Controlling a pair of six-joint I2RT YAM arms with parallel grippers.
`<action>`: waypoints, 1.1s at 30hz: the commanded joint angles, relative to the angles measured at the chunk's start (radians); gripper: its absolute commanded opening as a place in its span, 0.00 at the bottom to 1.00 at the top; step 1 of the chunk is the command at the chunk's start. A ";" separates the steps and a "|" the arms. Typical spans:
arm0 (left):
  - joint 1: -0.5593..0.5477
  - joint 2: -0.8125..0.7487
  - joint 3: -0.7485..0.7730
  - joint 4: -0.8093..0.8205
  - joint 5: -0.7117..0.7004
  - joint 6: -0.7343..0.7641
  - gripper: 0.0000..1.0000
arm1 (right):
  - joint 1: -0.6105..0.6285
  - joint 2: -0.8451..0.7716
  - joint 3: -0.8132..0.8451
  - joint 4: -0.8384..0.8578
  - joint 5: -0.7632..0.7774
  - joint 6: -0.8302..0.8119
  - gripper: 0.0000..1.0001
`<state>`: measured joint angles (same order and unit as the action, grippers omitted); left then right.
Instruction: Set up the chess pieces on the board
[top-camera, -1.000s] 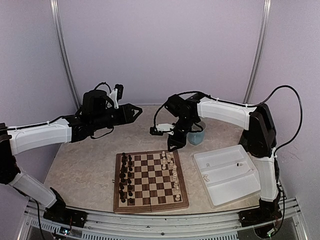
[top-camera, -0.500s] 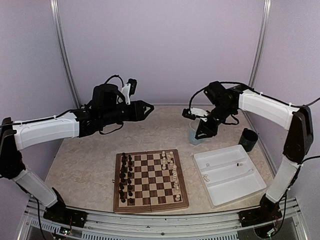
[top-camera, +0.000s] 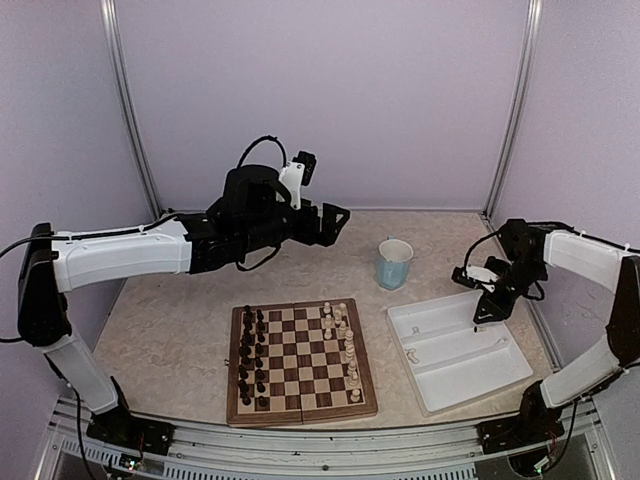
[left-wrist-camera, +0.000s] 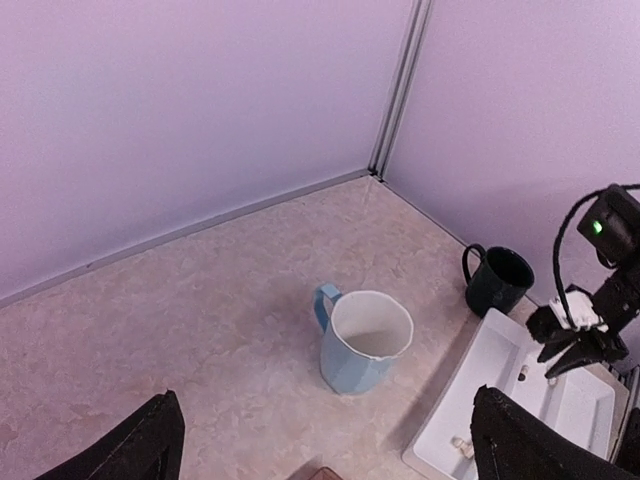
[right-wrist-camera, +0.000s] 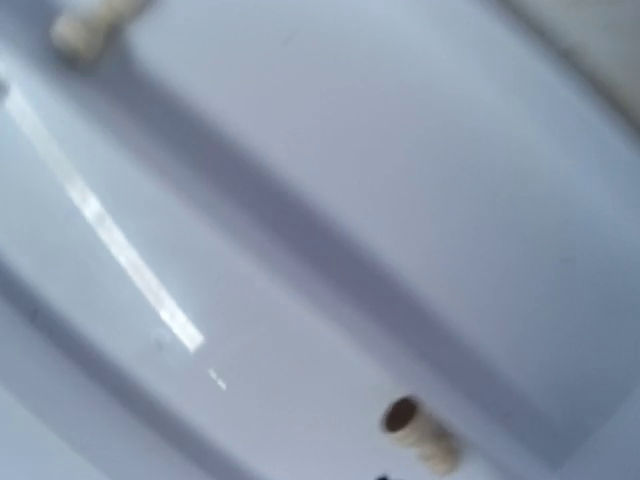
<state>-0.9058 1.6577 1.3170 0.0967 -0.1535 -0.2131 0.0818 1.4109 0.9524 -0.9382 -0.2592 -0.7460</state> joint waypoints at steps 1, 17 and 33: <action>0.024 0.042 0.067 0.028 0.099 0.011 0.96 | 0.007 -0.025 -0.044 0.024 -0.043 -0.095 0.25; 0.053 0.039 0.068 -0.030 0.118 -0.109 0.85 | 0.406 0.188 -0.013 0.171 -0.232 0.138 0.25; 0.078 0.021 0.032 -0.023 0.134 -0.138 0.83 | 0.536 0.277 -0.038 0.225 0.043 0.228 0.24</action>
<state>-0.8299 1.7103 1.3632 0.0723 -0.0299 -0.3397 0.6071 1.6672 0.9211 -0.7479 -0.3672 -0.5518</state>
